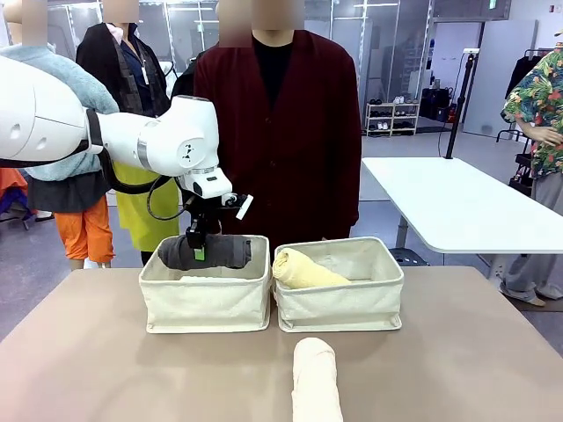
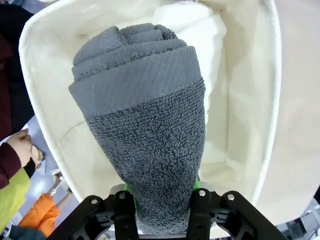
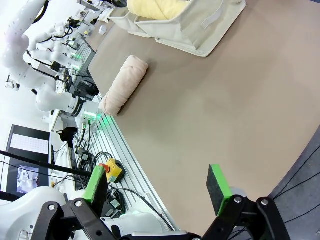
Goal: Divide the towels into two baskets.
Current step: Pick up one hotel-folded towel from the bottom of the table and place it in the Fabric basket indicated by the person.
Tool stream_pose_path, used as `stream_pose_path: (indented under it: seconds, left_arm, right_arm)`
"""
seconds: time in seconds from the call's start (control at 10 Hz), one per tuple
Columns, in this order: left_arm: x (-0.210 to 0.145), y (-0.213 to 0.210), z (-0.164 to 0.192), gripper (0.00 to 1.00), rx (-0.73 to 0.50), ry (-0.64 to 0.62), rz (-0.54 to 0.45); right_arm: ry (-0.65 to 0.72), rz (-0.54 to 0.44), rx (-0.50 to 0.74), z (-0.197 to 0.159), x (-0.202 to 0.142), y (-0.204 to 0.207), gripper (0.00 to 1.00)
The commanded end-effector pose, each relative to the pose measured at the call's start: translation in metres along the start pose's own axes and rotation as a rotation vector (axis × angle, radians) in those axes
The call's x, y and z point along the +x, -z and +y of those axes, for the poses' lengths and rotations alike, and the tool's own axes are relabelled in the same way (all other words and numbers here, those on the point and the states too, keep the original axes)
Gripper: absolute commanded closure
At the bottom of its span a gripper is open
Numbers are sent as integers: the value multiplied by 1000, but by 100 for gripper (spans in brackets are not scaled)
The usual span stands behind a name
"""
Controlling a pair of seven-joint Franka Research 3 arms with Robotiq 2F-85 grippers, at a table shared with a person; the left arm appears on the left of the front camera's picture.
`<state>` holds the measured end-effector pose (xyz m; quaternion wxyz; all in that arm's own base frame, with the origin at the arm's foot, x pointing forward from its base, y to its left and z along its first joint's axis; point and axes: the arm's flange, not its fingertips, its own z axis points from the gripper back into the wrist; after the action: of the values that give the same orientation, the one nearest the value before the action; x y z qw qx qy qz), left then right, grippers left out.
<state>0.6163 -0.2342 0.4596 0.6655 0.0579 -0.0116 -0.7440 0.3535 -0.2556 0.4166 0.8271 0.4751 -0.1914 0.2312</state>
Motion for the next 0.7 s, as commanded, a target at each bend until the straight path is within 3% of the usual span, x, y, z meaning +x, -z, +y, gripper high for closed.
stream_pose_path:
  seconds: [0.0, 0.2, 0.3, 0.4, 0.5, 0.6]
  left_arm:
    - [-4, 8, -5, 58, 29, 67, 25]
    - [-3, 31, -4, 58, 9, 49, 7]
    - [-5, 37, -5, 27, 48, 24, 2]
    - [-6, 40, -6, 20, 71, 14, 0]
    - [-7, 44, -6, 0, 92, 13, -16]
    - [-6, 46, -10, 0, 82, 10, -22]
  right_arm:
    - [2, 8, -16, 4, -3, 2, 0]
    - [2, 8, -16, 4, -3, 2, 0]
    - [2, 8, -16, 4, -3, 2, 0]
    - [2, 8, -16, 4, -3, 2, 0]
    - [2, 8, -16, 4, -3, 2, 0]
    - [2, 8, -16, 4, -3, 2, 0]
